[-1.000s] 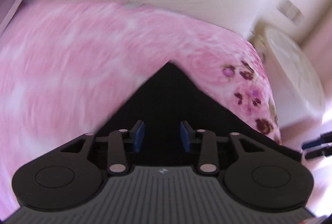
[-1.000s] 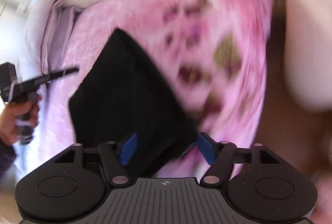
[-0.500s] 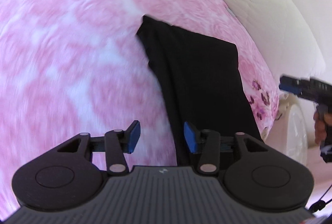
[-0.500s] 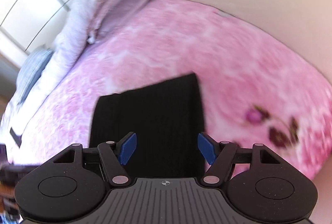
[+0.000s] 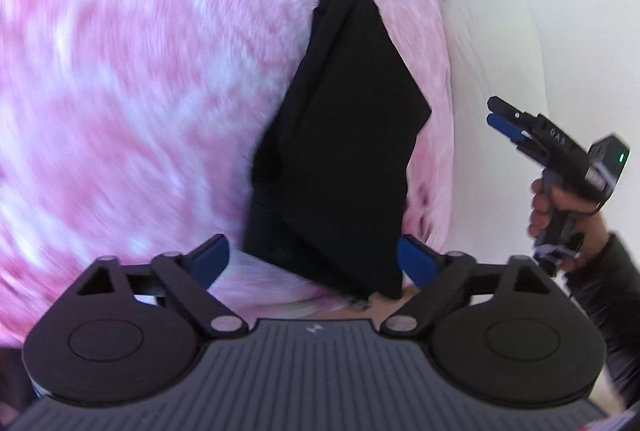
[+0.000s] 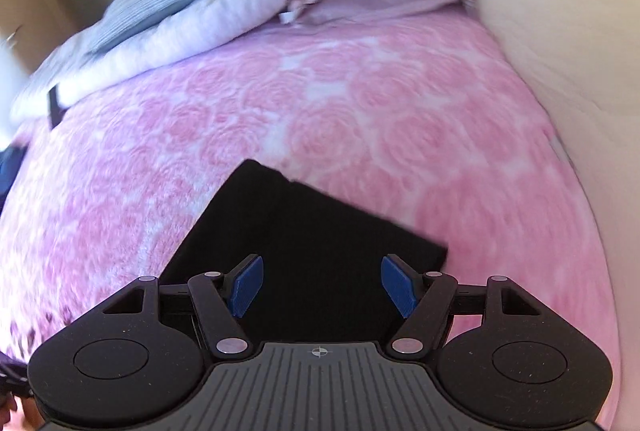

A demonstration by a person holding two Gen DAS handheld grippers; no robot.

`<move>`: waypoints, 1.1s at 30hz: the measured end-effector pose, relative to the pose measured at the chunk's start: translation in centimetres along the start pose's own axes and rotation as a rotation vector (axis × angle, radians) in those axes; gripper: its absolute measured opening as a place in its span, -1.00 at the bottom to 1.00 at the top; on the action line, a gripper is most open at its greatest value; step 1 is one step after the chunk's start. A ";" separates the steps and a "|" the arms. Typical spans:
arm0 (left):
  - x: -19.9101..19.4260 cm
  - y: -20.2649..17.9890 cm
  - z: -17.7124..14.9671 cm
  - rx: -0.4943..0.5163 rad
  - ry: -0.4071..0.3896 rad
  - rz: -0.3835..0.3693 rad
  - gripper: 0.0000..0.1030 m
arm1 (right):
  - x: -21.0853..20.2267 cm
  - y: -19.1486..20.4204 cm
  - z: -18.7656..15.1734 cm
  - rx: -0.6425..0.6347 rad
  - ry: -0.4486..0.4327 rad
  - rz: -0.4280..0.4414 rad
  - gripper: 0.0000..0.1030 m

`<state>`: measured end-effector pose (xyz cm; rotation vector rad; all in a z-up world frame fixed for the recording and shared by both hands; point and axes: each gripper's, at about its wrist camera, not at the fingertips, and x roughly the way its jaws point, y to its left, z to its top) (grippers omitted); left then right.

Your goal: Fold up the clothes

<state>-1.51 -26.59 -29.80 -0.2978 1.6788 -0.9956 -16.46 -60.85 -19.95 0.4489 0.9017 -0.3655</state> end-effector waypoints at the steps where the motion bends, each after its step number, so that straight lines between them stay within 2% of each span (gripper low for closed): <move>1: 1.0 -0.1 -0.9 -0.044 -0.029 0.000 0.83 | 0.9 -0.9 0.7 -0.025 0.003 0.028 0.35; 2: 1.9 -0.1 -1.9 -0.084 -0.058 0.003 0.84 | 1.9 -1.9 1.3 -0.047 0.008 0.061 0.41; 3: 3.0 0.1 -2.9 -0.136 -0.087 0.011 0.86 | 2.9 -2.9 1.8 -0.070 0.016 0.090 0.57; 6: 6.1 1.0 -6.1 -0.301 -0.144 0.039 0.86 | 6.2 -5.3 2.8 -0.166 0.091 0.136 0.61; 8: 7.7 0.9 -7.8 -0.359 -0.181 0.049 0.86 | 8.0 -6.6 3.2 -0.219 0.140 0.168 0.61; 12: 9.8 0.3 -9.2 -0.424 -0.284 0.073 0.87 | 11.4 -8.2 4.4 -0.274 0.223 0.266 0.61; 17: 10.8 -0.3 -10.1 -0.433 -0.398 0.083 0.88 | 17.4 -6.9 6.2 -0.371 0.306 0.403 0.61; 18: 10.9 -0.4 -10.3 -0.430 -0.416 0.077 0.75 | 18.8 -6.5 6.5 -0.390 0.325 0.422 0.61; 19: 10.8 -0.5 -10.4 -0.422 -0.435 0.050 0.12 | 20.1 -6.1 6.7 -0.406 0.346 0.440 0.60; 20: 10.8 -0.6 -10.4 -0.410 -0.454 0.009 -0.40 | 21.4 -5.7 6.9 -0.418 0.376 0.458 0.60; 21: 10.7 -1.0 -10.2 -0.397 -0.464 0.014 -0.52 | 22.5 -5.3 7.0 -0.429 0.411 0.483 0.60; 23: 11.1 -1.4 -9.7 -0.387 -0.470 0.051 -0.48 | 23.6 -4.2 7.1 -0.445 0.465 0.549 0.59; 24: 11.4 -1.5 -9.5 -0.385 -0.472 0.064 -0.37 | 24.1 -3.7 7.2 -0.451 0.493 0.586 0.58; 25: 11.7 -1.2 -9.4 -0.398 -0.478 0.060 -0.11 | 24.4 -3.2 7.1 -0.462 0.515 0.611 0.58; 26: 12.1 -0.8 -9.4 -0.421 -0.487 0.045 -0.09 | 24.6 -2.9 6.8 -0.487 0.524 0.603 0.57; 28: 12.7 -0.6 -9.1 -0.429 -0.501 0.028 -0.02 | 25.0 -2.8 6.7 -0.489 0.531 0.589 0.44; 29: 12.8 -0.8 -8.7 -0.422 -0.503 0.026 -0.02 | 25.1 -3.1 6.7 -0.472 0.531 0.584 0.19; 30: 12.9 -1.0 -8.3 -0.414 -0.500 0.030 -0.05 | 25.0 -3.7 6.9 -0.442 0.531 0.582 -0.37; 32: 12.9 -1.4 -7.4 -0.385 -0.489 0.043 -0.32 | 24.6 -4.8 7.1 -0.387 0.527 0.577 -0.72; 33: 12.6 -1.7 -7.0 -0.357 -0.484 0.046 -0.44 | 23.9 -5.3 7.2 -0.371 0.506 0.575 -0.78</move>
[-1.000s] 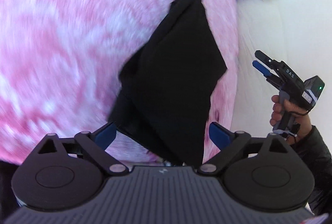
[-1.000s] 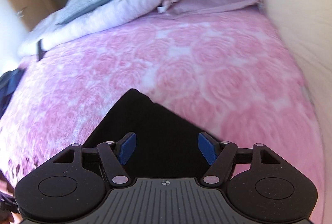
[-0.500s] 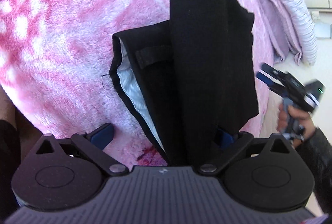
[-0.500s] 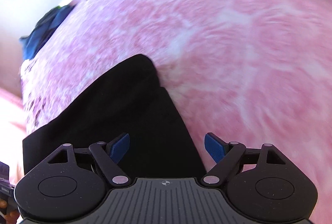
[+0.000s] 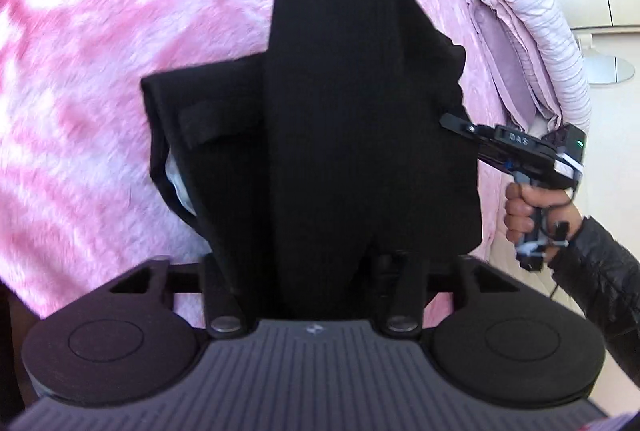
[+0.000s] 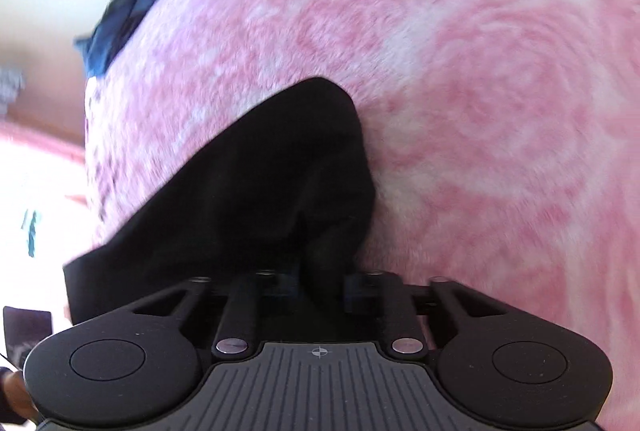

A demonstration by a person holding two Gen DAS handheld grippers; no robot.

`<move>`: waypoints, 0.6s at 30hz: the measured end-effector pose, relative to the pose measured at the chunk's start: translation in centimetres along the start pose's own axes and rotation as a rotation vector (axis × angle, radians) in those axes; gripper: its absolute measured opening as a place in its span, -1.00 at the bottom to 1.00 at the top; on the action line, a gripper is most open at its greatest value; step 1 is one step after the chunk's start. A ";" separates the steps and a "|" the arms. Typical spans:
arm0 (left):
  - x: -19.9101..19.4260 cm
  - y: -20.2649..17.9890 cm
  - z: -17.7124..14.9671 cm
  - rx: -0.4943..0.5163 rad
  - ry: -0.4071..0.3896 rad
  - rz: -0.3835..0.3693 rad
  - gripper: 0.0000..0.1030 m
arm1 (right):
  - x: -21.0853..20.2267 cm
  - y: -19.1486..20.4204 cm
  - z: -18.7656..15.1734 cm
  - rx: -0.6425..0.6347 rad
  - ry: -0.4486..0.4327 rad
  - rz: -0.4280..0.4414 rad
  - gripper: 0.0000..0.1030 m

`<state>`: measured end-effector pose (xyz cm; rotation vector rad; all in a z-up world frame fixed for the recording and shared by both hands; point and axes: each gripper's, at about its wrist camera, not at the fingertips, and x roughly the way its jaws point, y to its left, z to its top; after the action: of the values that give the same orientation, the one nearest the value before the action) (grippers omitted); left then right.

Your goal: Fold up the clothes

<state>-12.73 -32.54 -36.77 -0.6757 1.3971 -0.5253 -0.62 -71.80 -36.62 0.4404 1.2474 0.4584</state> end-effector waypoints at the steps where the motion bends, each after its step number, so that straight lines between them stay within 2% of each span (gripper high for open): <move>1: -0.1 -0.5 0.3 0.028 0.004 -0.002 -0.53 | -0.8 0.3 -0.4 0.009 -0.027 -0.005 -0.81; 3: -0.5 -1.7 1.3 0.101 0.023 -0.005 -0.62 | -3.0 1.0 -1.6 0.036 -0.096 -0.011 -0.84; 5: -1.0 -3.6 3.0 0.215 0.066 -0.005 -0.64 | -5.8 1.9 -3.4 0.074 -0.177 -0.021 -0.85; 8: 0.0 -8.3 6.0 0.467 0.169 -0.007 -0.64 | -10.9 3.2 -7.9 0.191 -0.319 -0.057 -0.88; 11: 2.2 -13.8 8.6 0.743 0.292 -0.031 -0.65 | -16.0 4.3 -15.5 0.381 -0.483 -0.143 -0.88; 13: 5.0 -17.6 9.3 0.902 0.412 -0.074 -0.65 | -18.8 4.8 -21.5 0.541 -0.594 -0.198 -0.88; 16: 10.1 -22.5 7.8 1.113 0.597 -0.109 -0.64 | -20.8 6.1 -29.9 0.786 -0.720 -0.267 -0.88; 18: 13.4 -24.3 5.9 1.220 0.680 -0.105 -0.64 | -20.6 6.4 -34.8 0.936 -0.775 -0.296 -0.88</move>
<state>-4.02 -58.42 -28.97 0.4773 1.3242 -1.5974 -39.89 -75.56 -25.72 1.0772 0.6697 -0.5639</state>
